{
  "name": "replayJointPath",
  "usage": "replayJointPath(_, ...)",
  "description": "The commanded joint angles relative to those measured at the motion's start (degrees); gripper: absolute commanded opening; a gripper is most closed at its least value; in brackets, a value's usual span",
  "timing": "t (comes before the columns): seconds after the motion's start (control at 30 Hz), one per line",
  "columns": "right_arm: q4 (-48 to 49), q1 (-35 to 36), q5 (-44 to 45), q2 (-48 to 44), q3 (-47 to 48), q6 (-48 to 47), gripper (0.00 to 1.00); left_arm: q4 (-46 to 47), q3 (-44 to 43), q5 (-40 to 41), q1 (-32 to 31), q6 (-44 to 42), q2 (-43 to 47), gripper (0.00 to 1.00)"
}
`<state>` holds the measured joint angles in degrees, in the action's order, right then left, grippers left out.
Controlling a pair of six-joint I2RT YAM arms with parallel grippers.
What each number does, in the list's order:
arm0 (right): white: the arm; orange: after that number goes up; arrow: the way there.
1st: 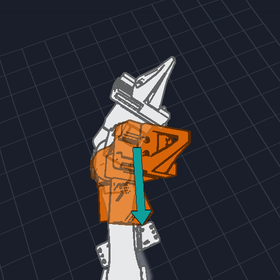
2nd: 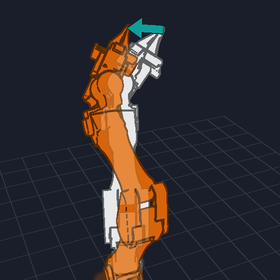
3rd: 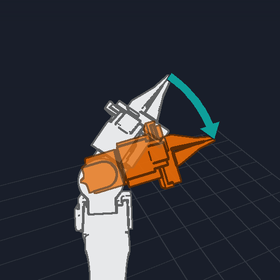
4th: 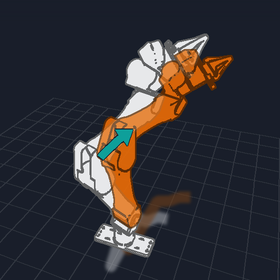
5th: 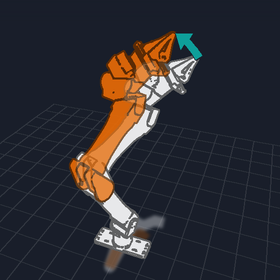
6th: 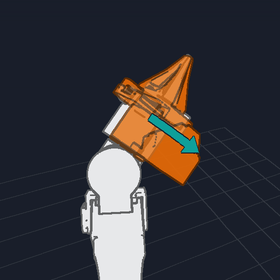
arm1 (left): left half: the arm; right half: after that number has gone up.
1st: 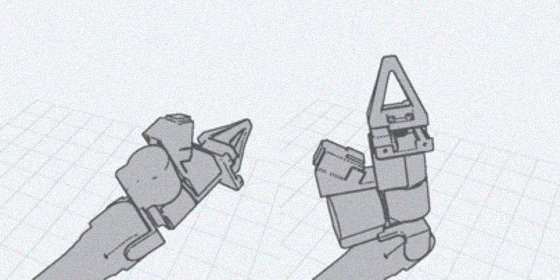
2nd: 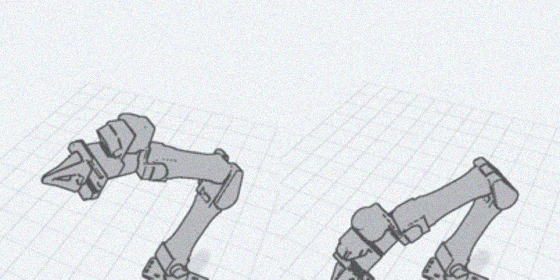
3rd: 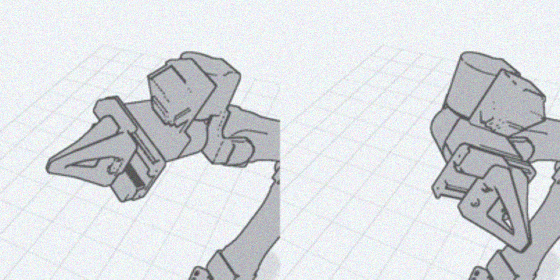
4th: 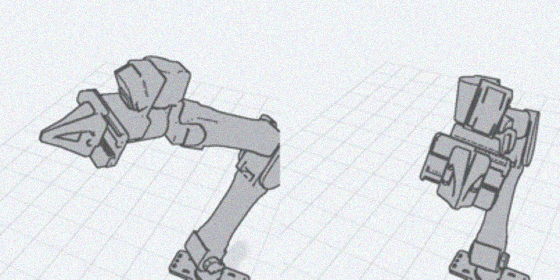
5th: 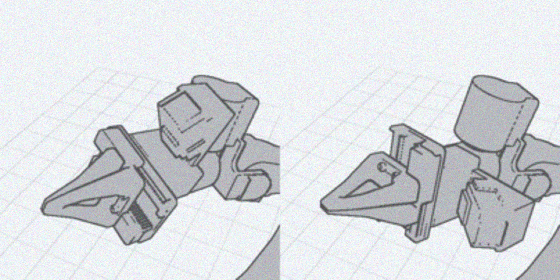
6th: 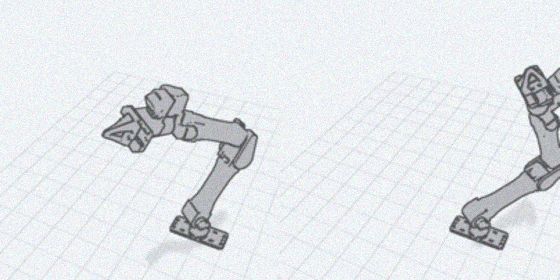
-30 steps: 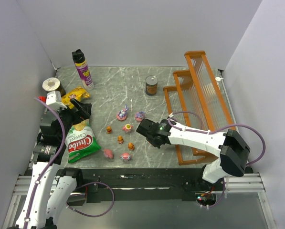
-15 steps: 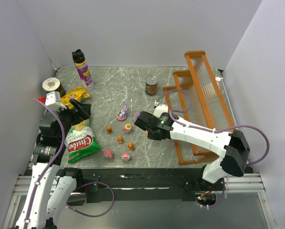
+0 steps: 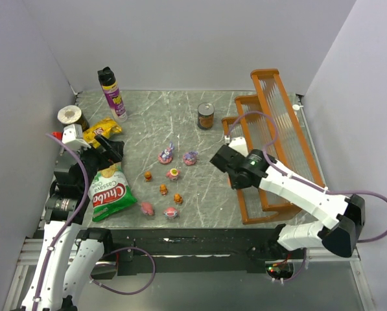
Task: Place and organize the plastic toys onto the shelf
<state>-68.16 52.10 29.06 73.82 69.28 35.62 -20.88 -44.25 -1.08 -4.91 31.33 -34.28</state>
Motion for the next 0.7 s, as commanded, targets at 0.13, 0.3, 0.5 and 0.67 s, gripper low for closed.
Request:
replayJointPath(0.13,0.65,-4.64,-0.67,-7.11,-8.89,-3.98,0.0,1.2,-0.31,-0.76,0.07,1.01,-0.43,0.96)
replayJointPath(0.3,-4.61,-5.86,0.91,-5.27,-6.97,-1.7,0.0,1.02,-0.4,-1.12,0.07,1.01,-0.7,0.96)
replayJointPath(0.5,-8.82,-5.95,0.82,-1.84,-5.91,-1.6,0.0,0.67,-0.57,-0.76,0.07,0.92,-0.61,0.96)
replayJointPath(0.67,-6.9,-6.22,-1.37,-1.4,-6.43,-2.13,0.0,0.32,-0.75,-0.5,-0.1,0.84,-0.61,0.96)
